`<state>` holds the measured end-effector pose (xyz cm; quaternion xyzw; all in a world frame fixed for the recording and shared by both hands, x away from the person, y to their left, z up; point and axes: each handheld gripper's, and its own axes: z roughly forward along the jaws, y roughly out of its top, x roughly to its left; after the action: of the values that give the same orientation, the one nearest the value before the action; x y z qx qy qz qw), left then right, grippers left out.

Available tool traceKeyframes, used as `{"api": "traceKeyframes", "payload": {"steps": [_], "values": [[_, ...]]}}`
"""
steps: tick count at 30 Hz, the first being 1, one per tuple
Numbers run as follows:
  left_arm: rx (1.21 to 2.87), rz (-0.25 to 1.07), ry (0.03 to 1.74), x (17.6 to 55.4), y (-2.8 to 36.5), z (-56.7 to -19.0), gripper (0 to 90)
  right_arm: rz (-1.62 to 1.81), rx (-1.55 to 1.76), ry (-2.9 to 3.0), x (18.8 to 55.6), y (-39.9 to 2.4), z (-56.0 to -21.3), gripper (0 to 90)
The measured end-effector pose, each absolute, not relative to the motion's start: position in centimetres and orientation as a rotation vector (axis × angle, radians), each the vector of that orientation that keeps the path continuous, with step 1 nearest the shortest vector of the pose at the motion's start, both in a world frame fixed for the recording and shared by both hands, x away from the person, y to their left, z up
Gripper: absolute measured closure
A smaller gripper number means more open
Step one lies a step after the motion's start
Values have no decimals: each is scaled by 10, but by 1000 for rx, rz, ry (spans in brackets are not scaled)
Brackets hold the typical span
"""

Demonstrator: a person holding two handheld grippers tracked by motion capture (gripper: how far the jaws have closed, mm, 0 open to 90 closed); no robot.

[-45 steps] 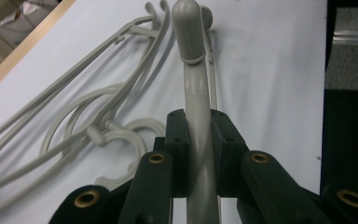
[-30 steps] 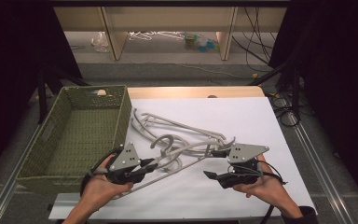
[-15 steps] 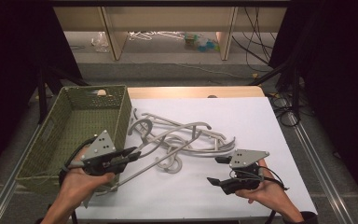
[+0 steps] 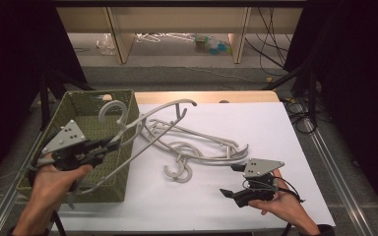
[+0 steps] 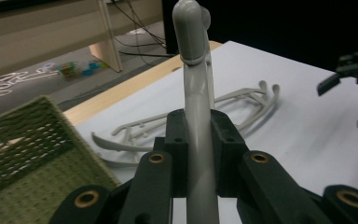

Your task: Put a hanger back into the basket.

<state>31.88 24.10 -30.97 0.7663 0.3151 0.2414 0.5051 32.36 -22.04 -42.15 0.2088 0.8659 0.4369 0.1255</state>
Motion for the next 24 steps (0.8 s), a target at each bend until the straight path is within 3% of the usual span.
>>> {"api": "traceKeyframes", "payload": {"steps": [11, 24], "values": [[1845, 692, 883, 339, 279, -296, 787, 1274, 596, 2527, 324, -220, -424, 190], [1865, 737, 986, 373, 317, -306, 788, 1271, 619, 2537, 325, -220, -425, 199]]}}
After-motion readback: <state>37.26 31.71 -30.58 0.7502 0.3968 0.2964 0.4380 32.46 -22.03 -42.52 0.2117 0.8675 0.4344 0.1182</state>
